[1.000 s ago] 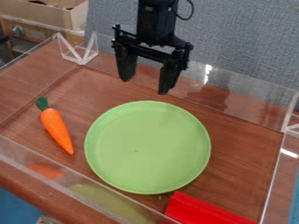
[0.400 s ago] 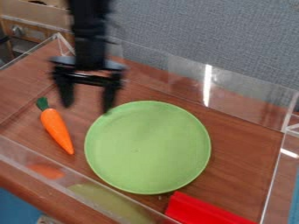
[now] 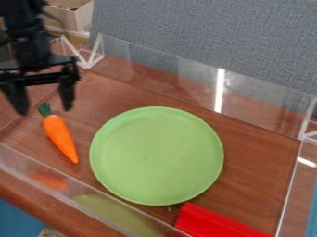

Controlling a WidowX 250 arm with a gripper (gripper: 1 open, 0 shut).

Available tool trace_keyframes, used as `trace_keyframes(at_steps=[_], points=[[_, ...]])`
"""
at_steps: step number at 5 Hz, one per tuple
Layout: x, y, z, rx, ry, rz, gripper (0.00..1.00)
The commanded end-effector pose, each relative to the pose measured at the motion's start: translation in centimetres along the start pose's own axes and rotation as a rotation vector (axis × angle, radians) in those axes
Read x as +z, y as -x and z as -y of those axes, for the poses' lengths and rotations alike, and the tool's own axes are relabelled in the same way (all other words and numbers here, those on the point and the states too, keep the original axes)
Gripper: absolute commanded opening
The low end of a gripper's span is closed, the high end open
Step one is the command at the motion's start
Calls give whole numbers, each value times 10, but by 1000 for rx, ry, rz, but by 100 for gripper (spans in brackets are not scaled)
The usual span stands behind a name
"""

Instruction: Put the carrot on the green plate

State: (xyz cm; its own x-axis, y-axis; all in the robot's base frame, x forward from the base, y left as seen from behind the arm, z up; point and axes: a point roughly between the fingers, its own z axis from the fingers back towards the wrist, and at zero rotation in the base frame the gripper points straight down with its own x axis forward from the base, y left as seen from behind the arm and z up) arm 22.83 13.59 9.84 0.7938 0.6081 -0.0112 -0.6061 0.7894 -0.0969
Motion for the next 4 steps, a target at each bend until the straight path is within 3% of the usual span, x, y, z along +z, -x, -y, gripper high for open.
trace_keyframes(at_steps=[1,3,4], points=[[0,-7,-2,86,11,45,100],[-22,-14,3,168,16,44,100],[-26,-22,-1,258,14,49,100]])
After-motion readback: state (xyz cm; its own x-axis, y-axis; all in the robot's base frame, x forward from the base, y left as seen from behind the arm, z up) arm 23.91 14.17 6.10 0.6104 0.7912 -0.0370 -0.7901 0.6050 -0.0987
